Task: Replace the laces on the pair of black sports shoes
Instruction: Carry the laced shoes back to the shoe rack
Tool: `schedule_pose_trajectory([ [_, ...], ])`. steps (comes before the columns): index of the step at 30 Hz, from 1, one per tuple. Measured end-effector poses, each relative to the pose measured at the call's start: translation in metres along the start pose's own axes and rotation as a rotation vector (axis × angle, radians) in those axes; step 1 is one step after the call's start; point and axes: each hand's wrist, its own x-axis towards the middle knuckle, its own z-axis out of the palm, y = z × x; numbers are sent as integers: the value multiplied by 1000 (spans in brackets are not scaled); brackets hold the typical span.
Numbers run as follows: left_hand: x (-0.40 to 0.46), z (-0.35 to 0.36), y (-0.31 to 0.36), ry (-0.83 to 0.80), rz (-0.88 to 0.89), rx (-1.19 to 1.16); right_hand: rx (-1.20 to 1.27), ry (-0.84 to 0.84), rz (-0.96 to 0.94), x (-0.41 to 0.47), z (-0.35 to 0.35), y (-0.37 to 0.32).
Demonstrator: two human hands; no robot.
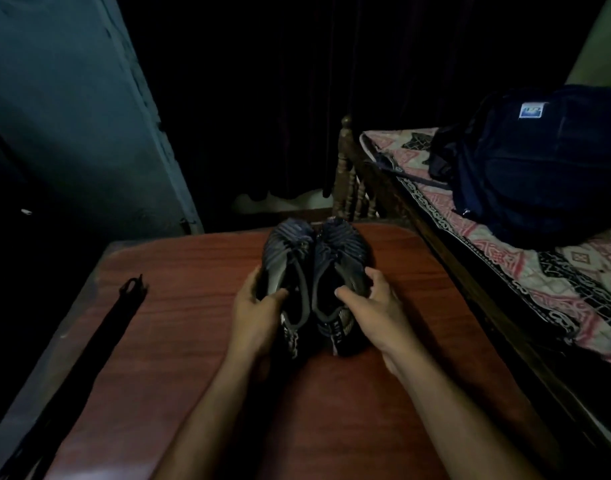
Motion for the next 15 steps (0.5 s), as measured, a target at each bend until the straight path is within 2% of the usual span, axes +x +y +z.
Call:
schedule_pose_trajectory([
  [6,50,6,3,27,-62,-64,-120,-25,38,28,18,-1],
  [11,54,10,17,42,-188,-119,-71,22,137,32,14,-15],
  [15,25,15,54,70,-270,-117,-82,72,212,8,6,-49],
])
